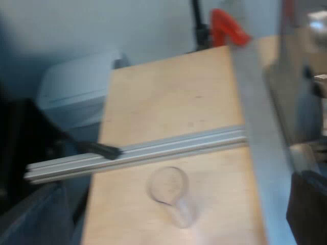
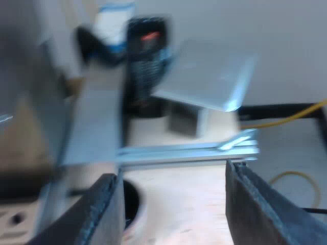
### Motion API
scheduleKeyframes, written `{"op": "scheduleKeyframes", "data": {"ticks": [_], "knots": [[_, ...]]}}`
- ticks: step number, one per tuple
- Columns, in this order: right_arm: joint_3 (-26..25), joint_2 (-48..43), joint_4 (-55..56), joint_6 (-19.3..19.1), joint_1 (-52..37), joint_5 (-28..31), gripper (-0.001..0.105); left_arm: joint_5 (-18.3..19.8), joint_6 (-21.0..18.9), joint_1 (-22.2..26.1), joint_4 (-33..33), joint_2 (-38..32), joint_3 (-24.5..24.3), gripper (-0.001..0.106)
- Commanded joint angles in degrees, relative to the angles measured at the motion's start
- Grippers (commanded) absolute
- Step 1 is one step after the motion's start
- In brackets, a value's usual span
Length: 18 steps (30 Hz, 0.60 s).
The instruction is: Grind coffee beans and then tamp
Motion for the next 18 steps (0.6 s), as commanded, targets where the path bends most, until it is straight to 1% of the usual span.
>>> {"op": "scheduleKeyframes", "data": {"ticks": [1, 2, 4, 6, 7, 8, 9, 10, 11, 12, 13, 14, 16, 18], "knots": [[1.7, -2.2, -0.6, -0.6, -3.0, -2.0, 0.049, 0.7, -1.7, -0.3, 0.8, -3.1, -0.5, 0.087], [3.0, -3.7, -0.6, 0.2, -3.3, -2.5, 0.049, 0.7, -1.9, -0.3, 1.2, -5.0, -0.2, 0.087], [4.5, -5.8, -0.6, 0.3, -3.3, -3.5, 0.049, 0.9, -2.0, -0.3, 1.2, -7.5, 0.3, 0.087], [7.2, -10.1, -0.2, -0.1, -2.3, -3.6, 0.049, 1.0, -2.1, -0.3, 1.2, -13.3, 1.9, 0.087], [7.3, -10.8, -0.2, -0.1, -2.2, -3.6, 0.049, 1.0, -2.1, -0.3, 1.2, -14.3, 2.2, 0.087], [8.6, -13.3, 0.1, 0.0, -1.6, -3.8, 0.049, 1.2, -2.1, -0.3, 1.2, -18.2, 3.7, 0.087], [9.6, -15.5, 0.3, 0.0, -1.2, -4.1, 0.049, 1.3, -2.1, -0.3, 1.2, -20.6, 4.6, 0.087], [9.9, -15.8, 0.4, 0.0, -1.1, -4.1, 0.049, 1.3, -2.1, -0.3, 1.2, -21.6, 5.2, 0.087], [10.6, -17.7, 0.6, 0.0, -0.9, -4.1, 0.049, 1.3, -2.1, -0.3, 1.2, -24.1, 6.0, 0.087], [10.8, -17.7, 0.6, 0.0, -0.9, -4.1, 0.049, 1.3, -2.1, -0.3, 1.3, -27.6, 7.5, 0.087], [10.8, -17.7, 0.6, 0.0, -0.9, -4.1, 0.049, 1.3, -2.1, -0.3, 1.3, -28.5, 7.7, 0.087], [13.2, -24.0, 0.9, 0.0, -0.8, -4.1, 0.049, 1.3, -2.1, -0.3, 1.7, -31.7, 9.0, 0.087], [14.3, -26.8, 1.9, 0.0, -0.8, -4.1, 0.049, 1.3, -2.1, -0.3, 3.0, -35.4, 10.4, 0.087], [15.8, -31.0, 2.6, 0.0, -0.8, -4.1, 0.049, 1.3, -2.1, -0.3, 5.8, -39.4, 11.8, 0.087]]}}
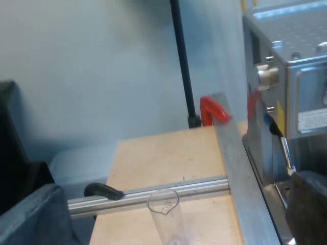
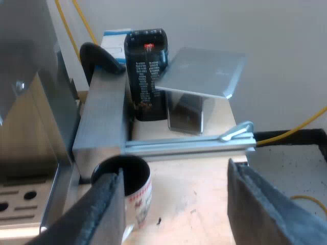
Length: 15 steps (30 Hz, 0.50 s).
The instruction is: Grind coffee beans and then tamp
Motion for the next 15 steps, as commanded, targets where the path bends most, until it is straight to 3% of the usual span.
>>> {"op": "scheduleKeyframes", "data": {"ticks": [1, 6, 9, 15], "knots": [[1.1, -3.8, -0.1, -0.7, 0.0, -0.3, 0.049, -0.1, -0.8, -0.2, 2.3, -3.9, 1.2, 0.087], [3.3, -8.7, 0.6, -0.2, 0.0, -0.4, 0.049, 2.2, -0.8, -0.2, 8.9, -9.9, 2.7, 0.087], [4.5, -7.9, 2.1, -0.2, 0.0, -1.1, 0.049, 2.5, -0.3, 0.1, 13.7, -9.5, 3.3, 0.087], [7.5, -7.9, 2.3, -0.2, 0.0, -2.0, 0.049, 3.6, -0.9, 0.1, 9.5, -9.5, 7.8, 0.087]]}}
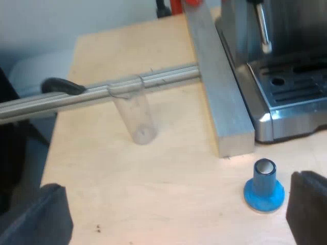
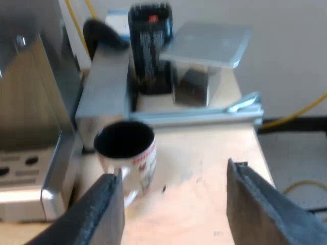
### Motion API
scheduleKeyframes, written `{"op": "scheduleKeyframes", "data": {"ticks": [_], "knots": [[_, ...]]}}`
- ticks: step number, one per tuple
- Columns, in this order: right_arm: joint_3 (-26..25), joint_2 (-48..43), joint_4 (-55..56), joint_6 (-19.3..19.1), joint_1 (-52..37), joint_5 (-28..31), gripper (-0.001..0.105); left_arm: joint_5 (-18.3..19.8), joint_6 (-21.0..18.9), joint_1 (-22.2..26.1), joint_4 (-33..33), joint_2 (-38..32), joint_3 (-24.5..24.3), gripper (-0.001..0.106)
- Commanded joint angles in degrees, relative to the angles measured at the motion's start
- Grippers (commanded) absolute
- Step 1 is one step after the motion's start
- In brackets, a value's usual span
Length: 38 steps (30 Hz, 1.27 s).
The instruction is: Grind coffee beans and then tamp
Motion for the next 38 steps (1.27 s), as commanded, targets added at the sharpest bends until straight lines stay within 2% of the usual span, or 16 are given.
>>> {"op": "scheduleKeyframes", "data": {"ticks": [1, 7, 12, 19, 22, 23, 25, 38], "knots": [[1.3, -1.9, 0.0, -0.3, 0.0, -0.8, 0.049, 1.3, -1.6, 0.1, -4.9, -7.9, 2.6, 0.087], [4.5, -1.9, 2.9, -0.3, 0.0, -0.8, 0.049, 5.5, -3.8, 0.1, -12.1, -7.9, 9.4, 0.087], [4.8, -1.9, 2.8, -0.3, 0.0, -0.8, 0.049, 7.2, -4.0, 0.1, -12.2, -7.9, 14.4, 0.087], [4.8, -1.9, 2.8, -0.3, 0.0, -0.3, 0.049, 7.6, -3.7, 0.1, -12.6, -7.6, 14.6, 0.087], [4.8, -1.9, 2.8, -0.3, 0.0, -0.3, 0.049, 7.6, -2.2, 0.1, -14.4, -7.6, 15.4, 0.087], [4.8, -1.9, 2.8, -0.3, 0.0, -0.3, 0.049, 7.9, -2.0, 0.1, -18.1, -7.6, 17.2, 0.087], [4.8, -1.9, 2.8, -0.3, 0.0, -0.3, 0.049, 8.4, -2.7, 0.1, -20.5, -7.6, 18.5, 0.087], [4.8, -1.9, 2.8, -0.3, 0.0, -0.3, 0.049, 8.4, -2.7, 0.1, -20.5, -7.6, 18.5, 0.087]]}}
